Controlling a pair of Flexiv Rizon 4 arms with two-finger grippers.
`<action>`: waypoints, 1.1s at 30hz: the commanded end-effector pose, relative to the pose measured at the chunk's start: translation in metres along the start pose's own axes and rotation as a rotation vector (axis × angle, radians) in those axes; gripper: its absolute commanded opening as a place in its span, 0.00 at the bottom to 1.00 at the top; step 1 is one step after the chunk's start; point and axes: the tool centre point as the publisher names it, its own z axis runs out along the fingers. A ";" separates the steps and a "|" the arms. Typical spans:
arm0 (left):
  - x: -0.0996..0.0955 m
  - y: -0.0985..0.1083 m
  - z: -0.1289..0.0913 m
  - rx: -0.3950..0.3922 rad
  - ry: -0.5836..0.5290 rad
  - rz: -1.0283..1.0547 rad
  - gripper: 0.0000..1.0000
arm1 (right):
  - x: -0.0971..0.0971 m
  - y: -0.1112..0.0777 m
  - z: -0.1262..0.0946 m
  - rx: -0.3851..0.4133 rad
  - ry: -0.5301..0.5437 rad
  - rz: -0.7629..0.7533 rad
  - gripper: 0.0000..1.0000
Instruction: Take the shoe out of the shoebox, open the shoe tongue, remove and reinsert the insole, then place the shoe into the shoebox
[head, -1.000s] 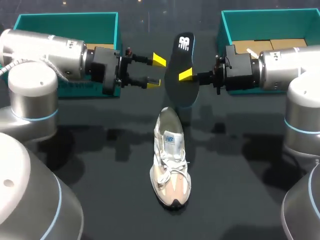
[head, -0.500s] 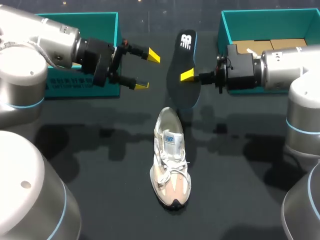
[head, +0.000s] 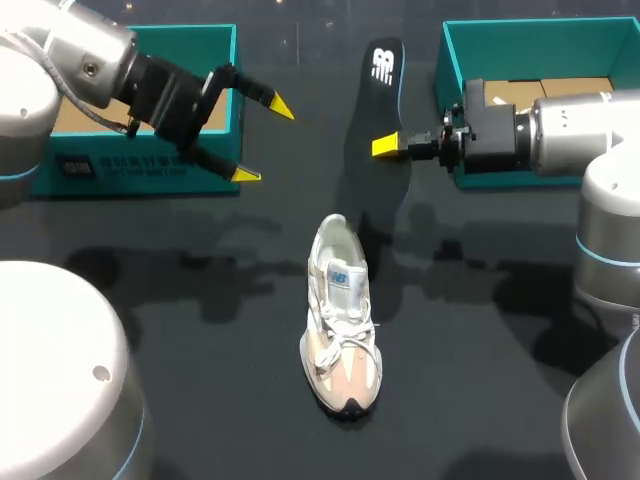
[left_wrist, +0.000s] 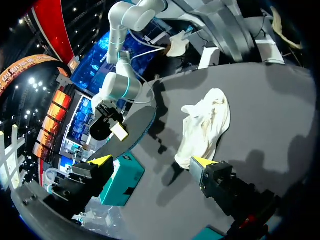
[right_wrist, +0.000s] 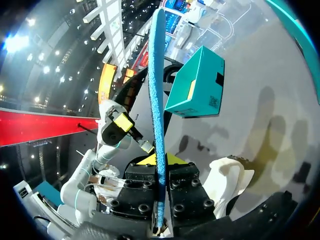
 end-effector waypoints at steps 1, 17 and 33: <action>-0.005 -0.002 -0.001 -0.007 0.094 -0.016 1.00 | 0.001 -0.002 0.000 -0.003 -0.005 0.000 0.00; 0.045 0.005 0.031 -0.008 0.145 -0.614 1.00 | -0.011 -0.005 0.007 0.020 0.006 -0.157 0.00; 0.060 0.003 0.039 -0.250 0.128 -0.794 1.00 | -0.021 -0.020 0.005 0.021 0.043 -0.217 0.00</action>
